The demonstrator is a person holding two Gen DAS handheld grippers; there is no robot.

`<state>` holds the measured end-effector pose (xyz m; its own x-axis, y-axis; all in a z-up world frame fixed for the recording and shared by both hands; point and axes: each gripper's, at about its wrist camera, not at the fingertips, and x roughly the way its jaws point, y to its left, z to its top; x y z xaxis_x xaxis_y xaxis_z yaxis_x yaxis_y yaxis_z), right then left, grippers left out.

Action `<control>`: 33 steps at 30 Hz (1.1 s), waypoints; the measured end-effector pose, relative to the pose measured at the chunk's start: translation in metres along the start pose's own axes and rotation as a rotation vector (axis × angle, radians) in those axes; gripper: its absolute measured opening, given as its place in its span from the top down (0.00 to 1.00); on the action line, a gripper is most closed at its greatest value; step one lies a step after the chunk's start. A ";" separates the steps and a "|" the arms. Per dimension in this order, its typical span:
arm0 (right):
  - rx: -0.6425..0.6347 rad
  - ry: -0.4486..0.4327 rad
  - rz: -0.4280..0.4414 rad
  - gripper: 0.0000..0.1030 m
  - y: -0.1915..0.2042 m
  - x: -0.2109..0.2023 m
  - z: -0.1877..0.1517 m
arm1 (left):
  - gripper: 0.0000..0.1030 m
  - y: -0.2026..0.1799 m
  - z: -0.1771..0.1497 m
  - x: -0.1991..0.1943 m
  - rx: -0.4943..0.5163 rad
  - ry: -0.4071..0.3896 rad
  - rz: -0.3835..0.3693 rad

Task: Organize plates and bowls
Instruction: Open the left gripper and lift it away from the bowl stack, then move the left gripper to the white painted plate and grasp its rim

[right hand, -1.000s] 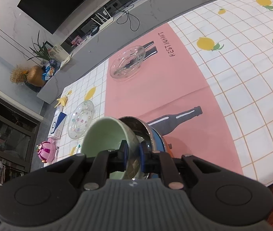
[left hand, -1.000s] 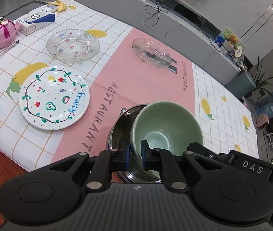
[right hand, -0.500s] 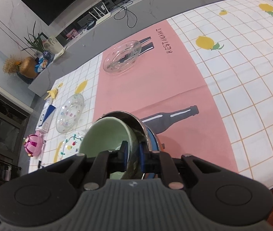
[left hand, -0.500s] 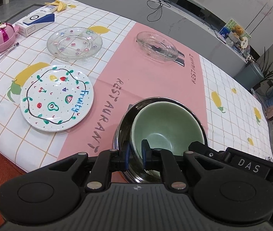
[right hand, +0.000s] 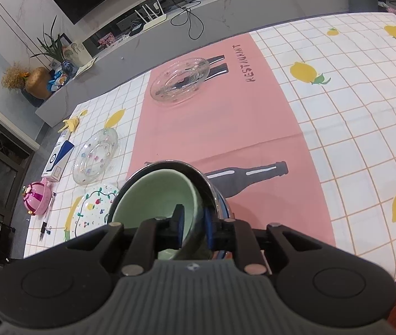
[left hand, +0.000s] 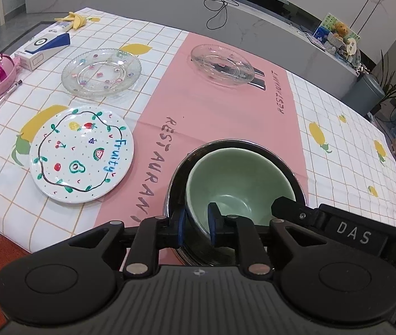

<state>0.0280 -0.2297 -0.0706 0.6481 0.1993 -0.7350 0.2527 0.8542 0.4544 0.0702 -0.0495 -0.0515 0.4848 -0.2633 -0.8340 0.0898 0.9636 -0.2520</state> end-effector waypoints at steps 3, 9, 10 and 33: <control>0.017 0.002 0.020 0.78 -0.002 -0.002 0.001 | 0.75 -0.001 0.000 -0.003 0.001 -0.009 0.000; 0.002 -0.036 0.024 0.70 0.001 -0.011 0.003 | 0.73 -0.002 0.003 -0.007 0.006 -0.021 -0.006; 0.005 -0.039 0.026 0.70 0.000 -0.012 0.003 | 0.73 -0.001 0.003 -0.008 0.002 -0.023 -0.006; -0.098 -0.106 0.268 0.56 0.062 -0.034 -0.007 | 0.54 0.061 0.015 -0.086 -0.010 -0.304 -0.011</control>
<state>0.0166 -0.1805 -0.0213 0.7552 0.3766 -0.5365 -0.0043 0.8213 0.5705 0.0468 0.0330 0.0126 0.7221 -0.2462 -0.6465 0.0889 0.9598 -0.2662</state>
